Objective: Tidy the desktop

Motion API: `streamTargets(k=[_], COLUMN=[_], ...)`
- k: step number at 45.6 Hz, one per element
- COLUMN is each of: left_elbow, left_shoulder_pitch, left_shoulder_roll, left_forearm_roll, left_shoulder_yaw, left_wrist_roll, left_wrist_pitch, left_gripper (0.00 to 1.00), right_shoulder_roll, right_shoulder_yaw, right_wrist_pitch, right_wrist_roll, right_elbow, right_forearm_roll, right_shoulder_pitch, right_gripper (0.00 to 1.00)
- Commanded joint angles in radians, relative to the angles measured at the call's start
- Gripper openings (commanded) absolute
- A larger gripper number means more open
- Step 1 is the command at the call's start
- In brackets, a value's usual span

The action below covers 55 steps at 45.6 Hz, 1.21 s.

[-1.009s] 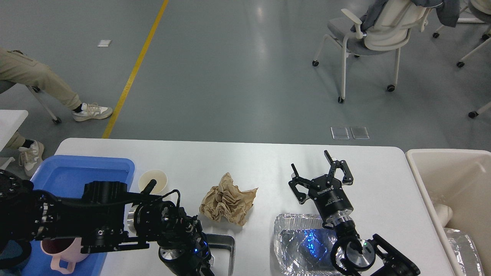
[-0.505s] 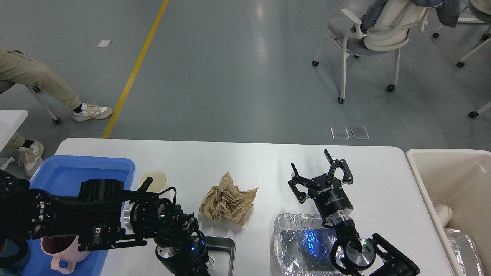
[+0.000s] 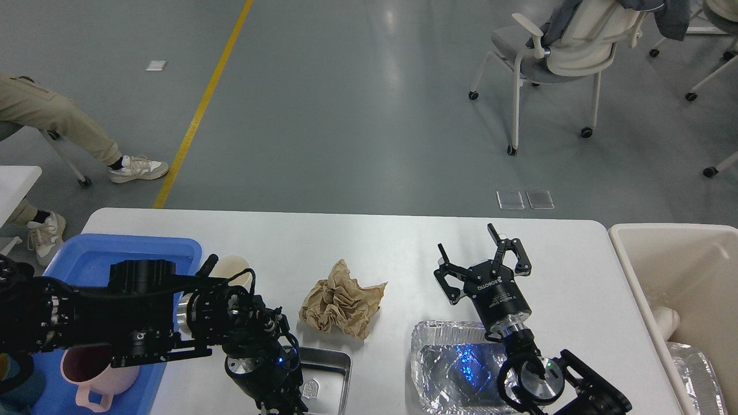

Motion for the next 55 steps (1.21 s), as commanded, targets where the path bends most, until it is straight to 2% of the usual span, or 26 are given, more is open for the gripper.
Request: streamTargets(k=[1, 17, 38, 52, 55], left_elbow=[0.001, -0.004, -0.063, -0.074, -0.091], left_shoulder_pitch=[-0.006, -0.021, -0.124, -0.124, -0.125], left_shoulder_roll=[0.006, 0.023, 0.025, 0.031, 0.043], left_forearm_roll=[0.0, 0.0, 0.0, 0.0, 0.0], left_shoulder_yaw=[0.002, -0.003, -0.008, -0.018, -0.023], left_wrist_roll=[-0.003, -0.009, -0.019, -0.021, -0.01], left_wrist_pitch=[-0.001, 0.001, 0.001, -0.007, -0.004], left_gripper=[0.0, 0.0, 0.0, 0.0, 0.0], right_shoulder_roll=[0.0, 0.0, 0.001, 0.0, 0.0], right_shoulder_yaw=[0.0, 0.0, 0.0, 0.0, -0.001], right_wrist_pitch=[0.0, -0.001, -0.001, -0.001, -0.001], right_wrist_roll=[0.0, 0.0, 0.0, 0.0, 0.0], right_elbow=[0.0, -0.005, -0.006, -0.008, -0.009], right_forearm_roll=[0.0, 0.0, 0.0, 0.0, 0.0], right_shoulder_pitch=[0.0, 0.005, 0.006, 0.006, 0.008], right_gripper=[1.0, 1.0, 1.0, 1.0, 1.0])
